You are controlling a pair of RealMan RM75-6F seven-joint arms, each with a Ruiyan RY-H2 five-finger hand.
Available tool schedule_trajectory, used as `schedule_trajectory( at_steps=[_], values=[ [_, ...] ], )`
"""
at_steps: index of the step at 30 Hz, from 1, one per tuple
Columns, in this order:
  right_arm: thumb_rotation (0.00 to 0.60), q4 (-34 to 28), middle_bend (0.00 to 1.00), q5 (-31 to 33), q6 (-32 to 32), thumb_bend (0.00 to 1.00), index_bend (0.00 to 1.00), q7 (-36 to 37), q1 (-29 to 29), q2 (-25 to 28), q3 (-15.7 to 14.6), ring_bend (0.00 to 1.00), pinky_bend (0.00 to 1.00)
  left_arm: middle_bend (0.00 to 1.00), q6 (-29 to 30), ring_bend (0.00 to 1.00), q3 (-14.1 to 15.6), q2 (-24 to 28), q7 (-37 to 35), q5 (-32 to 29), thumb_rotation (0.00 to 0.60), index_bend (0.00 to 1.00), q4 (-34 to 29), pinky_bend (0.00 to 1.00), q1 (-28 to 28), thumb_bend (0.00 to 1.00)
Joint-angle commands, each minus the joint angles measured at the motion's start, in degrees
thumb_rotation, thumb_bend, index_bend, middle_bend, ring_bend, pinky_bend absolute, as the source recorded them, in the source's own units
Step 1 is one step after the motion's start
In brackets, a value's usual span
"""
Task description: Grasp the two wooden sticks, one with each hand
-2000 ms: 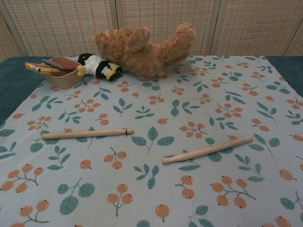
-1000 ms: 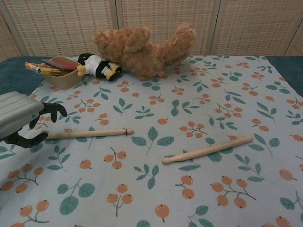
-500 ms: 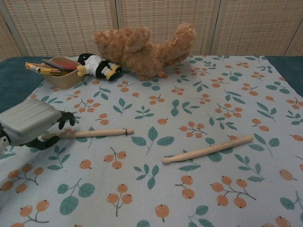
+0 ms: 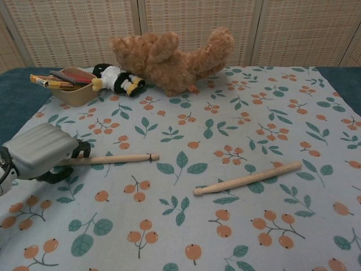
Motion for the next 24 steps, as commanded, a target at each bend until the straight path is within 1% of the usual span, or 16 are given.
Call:
schedule_trajectory(
  at_steps=[1,7,12,19,22,24],
  values=[
    [0.600,0.0,0.01,0.1,-0.1,0.40,0.00,0.0,0.0,0.1,0.0,0.00,0.00,0.47,0.0,0.60,0.2,-0.7,0.6,-0.2,0.600,0.41,1.1,0.51,-0.3,0.45],
    [0.600,-0.2,0.01,0.3,-0.3,0.40,0.00,-0.2,0.1,0.1,0.0,0.00,0.00,0.52,1.1,0.60,0.9,-1.4,-0.5,0.9,0.600,0.47,2.6,0.51,-0.6,0.45],
    [0.600,-0.3,0.01,0.4,-0.5,0.40,0.00,-0.5,0.1,0.1,-0.1,0.00,0.00,0.62,2.7,0.63,1.7,-1.6,-2.8,2.9,0.600,0.54,3.8,0.51,-0.8,0.46],
    [0.600,-0.4,0.01,0.7,-0.7,0.40,0.00,-1.5,0.1,-0.2,-0.1,0.00,0.00,0.75,5.8,0.68,3.0,-2.2,-8.7,6.5,0.600,0.68,6.7,0.51,-0.9,0.49],
    [0.600,-0.4,0.01,0.7,-1.2,0.40,0.00,-2.4,0.2,-0.5,-0.3,0.00,0.00,0.83,8.3,0.71,3.7,-2.6,-13.1,8.7,0.600,0.76,8.7,0.52,-0.8,0.53],
    [0.600,-0.3,0.01,0.6,-1.3,0.40,0.00,-3.0,0.3,-0.9,-0.3,0.00,0.00,0.86,10.1,0.72,4.2,-2.7,-16.4,10.1,0.600,0.79,9.9,0.53,-0.6,0.54]
  ],
)
